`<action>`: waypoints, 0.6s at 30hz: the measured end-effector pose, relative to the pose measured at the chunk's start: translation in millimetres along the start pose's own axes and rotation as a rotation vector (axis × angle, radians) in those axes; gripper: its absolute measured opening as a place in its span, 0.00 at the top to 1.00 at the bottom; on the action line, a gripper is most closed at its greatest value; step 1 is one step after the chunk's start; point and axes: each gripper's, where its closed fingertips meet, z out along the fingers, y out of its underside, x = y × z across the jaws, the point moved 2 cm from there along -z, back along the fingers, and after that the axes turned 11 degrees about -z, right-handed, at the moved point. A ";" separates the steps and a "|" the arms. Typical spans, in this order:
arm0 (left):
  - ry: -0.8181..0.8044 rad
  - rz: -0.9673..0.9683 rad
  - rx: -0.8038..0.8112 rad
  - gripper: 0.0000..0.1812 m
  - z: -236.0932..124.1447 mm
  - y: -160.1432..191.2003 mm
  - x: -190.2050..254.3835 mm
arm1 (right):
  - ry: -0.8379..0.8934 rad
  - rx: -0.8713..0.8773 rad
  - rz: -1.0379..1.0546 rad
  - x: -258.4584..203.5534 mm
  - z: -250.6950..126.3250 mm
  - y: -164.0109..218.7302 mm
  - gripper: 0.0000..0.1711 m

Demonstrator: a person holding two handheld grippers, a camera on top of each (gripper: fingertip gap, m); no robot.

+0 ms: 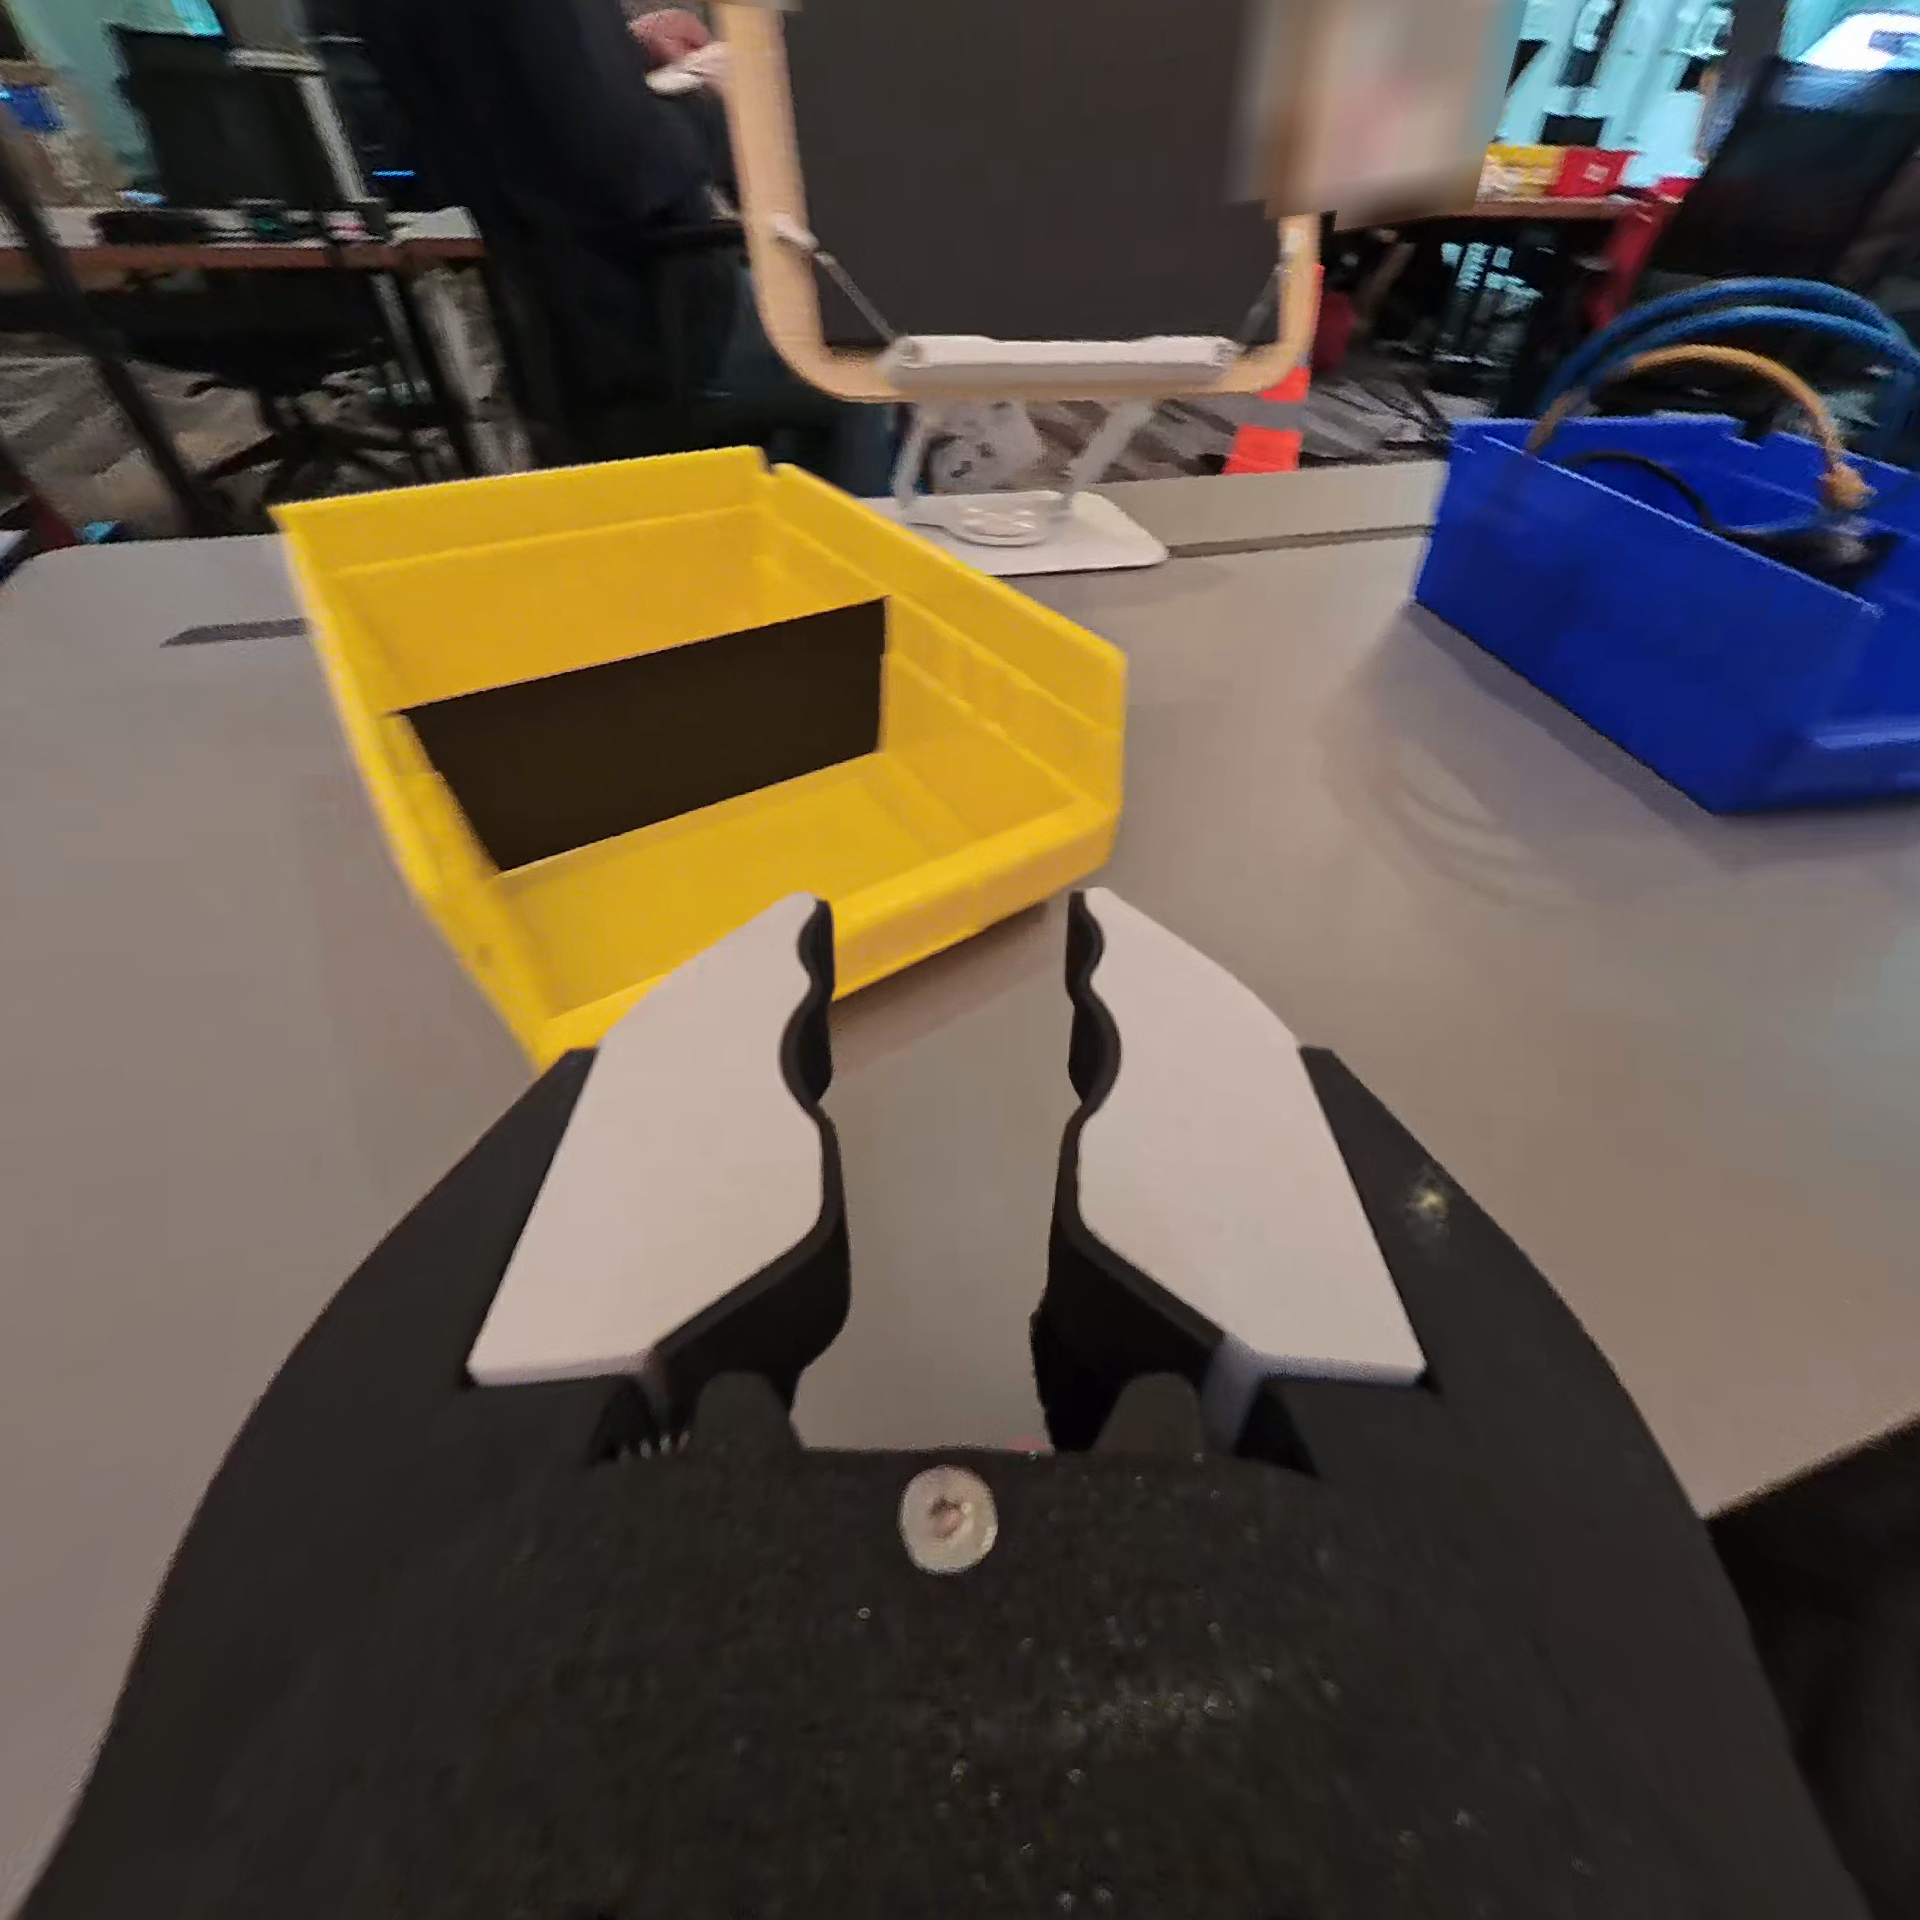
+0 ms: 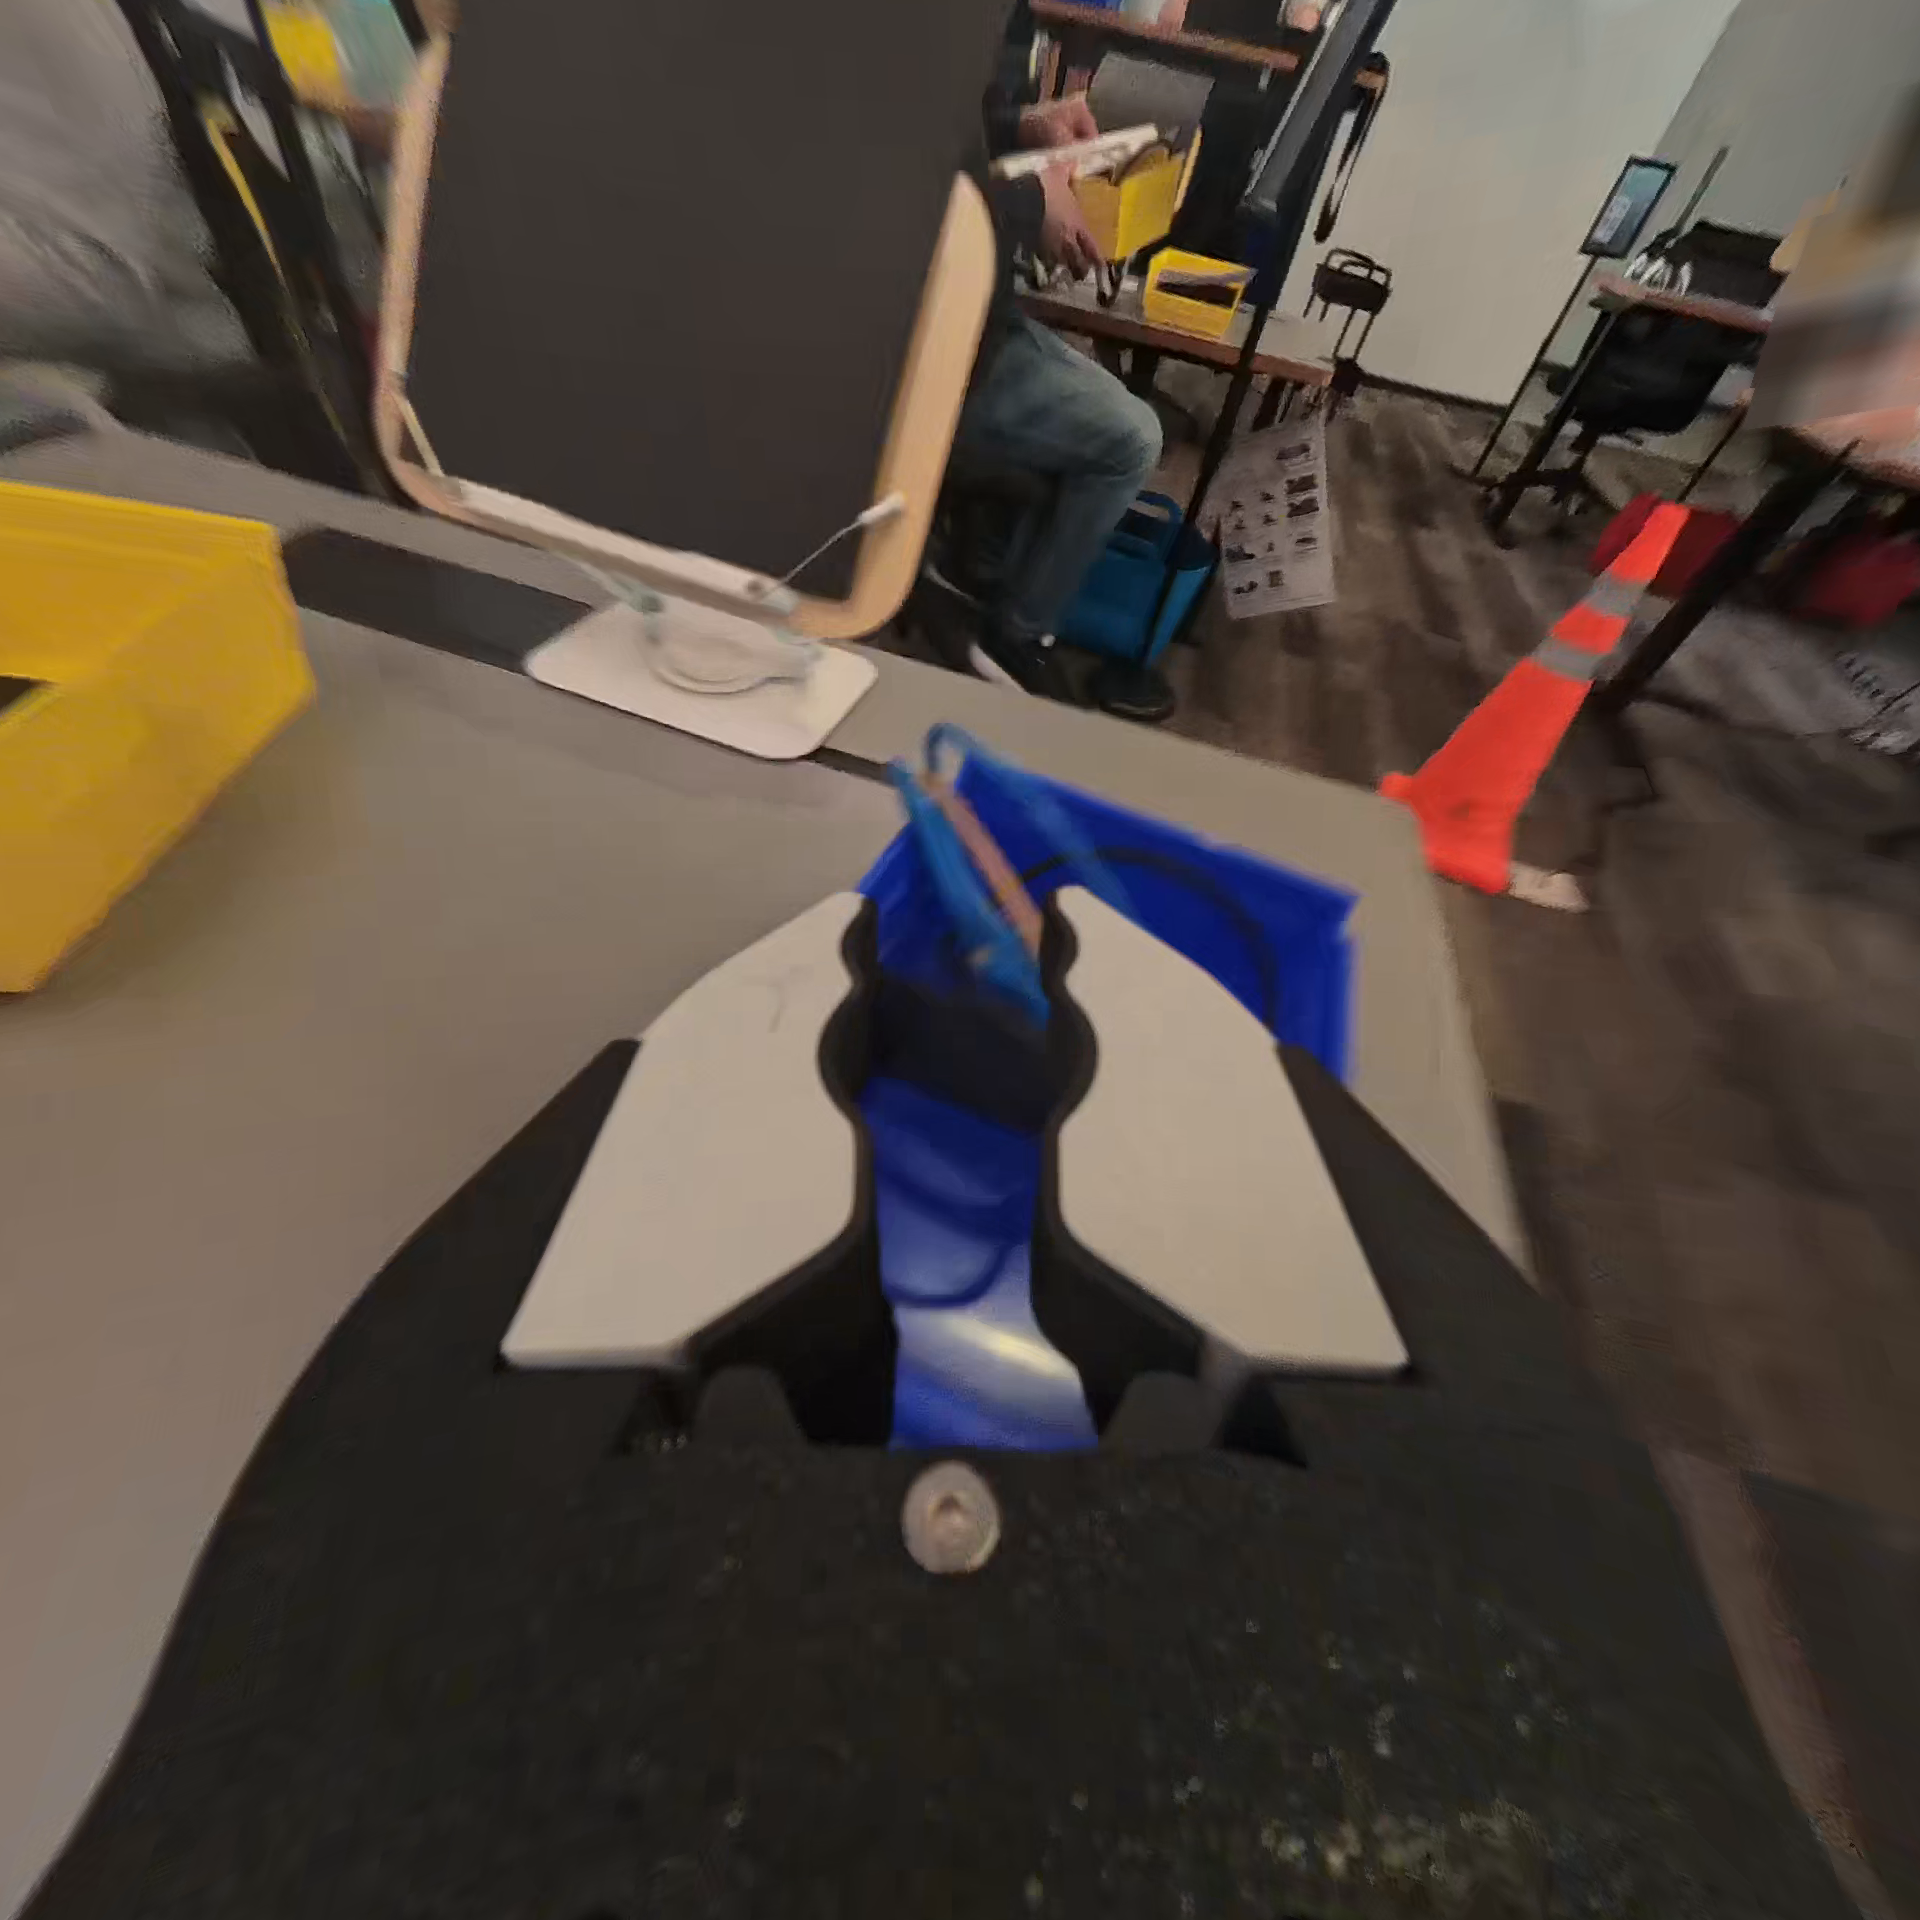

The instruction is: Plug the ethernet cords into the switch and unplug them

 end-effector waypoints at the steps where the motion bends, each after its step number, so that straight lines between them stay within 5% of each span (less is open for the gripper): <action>1: -0.051 -0.018 0.016 0.78 -1.7 -3.6 -12.1 | 0.012 0.001 0.053 -19.9 -6.3 23.7 0.79; 5: -0.196 -0.059 0.002 0.81 1.0 -4.1 -49.7 | 0.010 -0.120 0.232 -78.1 -7.4 112.7 0.70; 8: -0.187 -0.110 -0.042 0.80 9.7 3.8 -57.9 | 0.101 -0.203 0.259 -75.4 -1.8 151.7 0.67; 18: -0.166 -0.129 -0.068 0.77 24.3 10.5 -47.7 | 0.175 -0.265 0.240 -57.8 1.5 171.7 0.66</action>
